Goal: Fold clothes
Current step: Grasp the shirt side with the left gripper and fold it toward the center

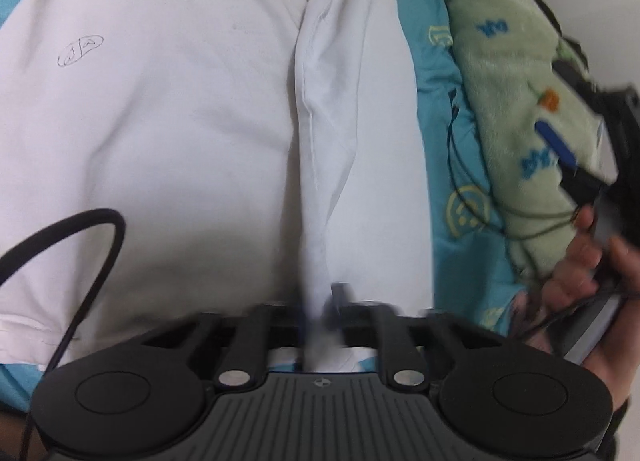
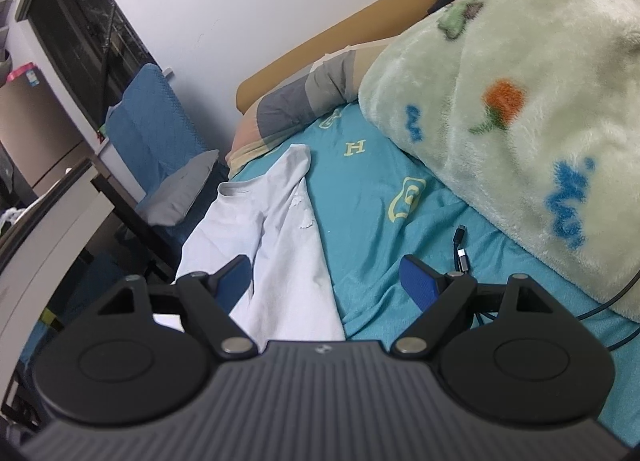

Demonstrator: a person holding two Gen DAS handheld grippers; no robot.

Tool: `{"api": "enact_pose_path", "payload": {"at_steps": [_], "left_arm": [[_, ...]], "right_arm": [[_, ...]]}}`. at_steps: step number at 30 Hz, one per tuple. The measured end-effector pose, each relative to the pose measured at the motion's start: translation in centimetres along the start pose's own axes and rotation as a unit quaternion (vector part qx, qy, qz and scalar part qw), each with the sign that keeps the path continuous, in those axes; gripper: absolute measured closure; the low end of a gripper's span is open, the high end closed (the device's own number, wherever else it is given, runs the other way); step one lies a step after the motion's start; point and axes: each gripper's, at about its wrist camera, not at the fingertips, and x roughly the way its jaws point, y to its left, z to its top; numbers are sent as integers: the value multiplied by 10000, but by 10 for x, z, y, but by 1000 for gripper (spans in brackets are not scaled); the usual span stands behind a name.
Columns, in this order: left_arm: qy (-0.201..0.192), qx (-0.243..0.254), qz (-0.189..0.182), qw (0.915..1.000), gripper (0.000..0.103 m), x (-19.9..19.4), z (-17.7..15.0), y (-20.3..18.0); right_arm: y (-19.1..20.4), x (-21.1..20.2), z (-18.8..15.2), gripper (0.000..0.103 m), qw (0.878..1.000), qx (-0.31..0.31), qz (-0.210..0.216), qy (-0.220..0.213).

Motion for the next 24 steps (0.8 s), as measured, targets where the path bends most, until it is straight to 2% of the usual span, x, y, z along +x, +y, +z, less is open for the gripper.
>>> {"api": "enact_pose_path", "payload": {"at_steps": [2, 5, 9, 11, 13, 16, 19, 21, 24], "left_arm": [[38, 217, 197, 9996, 100, -4, -11, -1], [79, 331, 133, 9993, 96, -14, -16, -4], [-123, 521, 256, 9982, 57, -40, 1, -17], [-436, 678, 499, 9955, 49, -50, 26, -27], [-822, 881, 843, 9891, 39, -55, 61, -37], [-1501, 1141, 1347, 9728, 33, -45, 125, -52], [-2097, 1361, 1732, 9526, 33, -21, 191, -62], [-2479, 1650, 2066, 9320, 33, 2, 231, -72], [-2855, 2058, 2490, 9023, 35, 48, 274, -89]], "right_arm": [[3, -1, -1, 19, 10000, -50, 9, -12], [8, -3, -3, 19, 9999, -128, 37, 36], [18, -5, -8, 20, 9993, -372, -14, 39], [20, -3, -9, 20, 9989, -467, -63, -2], [21, 2, -8, 20, 9987, -504, -91, -10], [20, 15, -7, 20, 9988, -479, -115, -4], [20, 30, -7, 20, 9988, -470, -167, 0], [19, 41, -9, 20, 9987, -471, -216, 24], [14, 60, -12, 20, 9985, -452, -272, 123]]}}
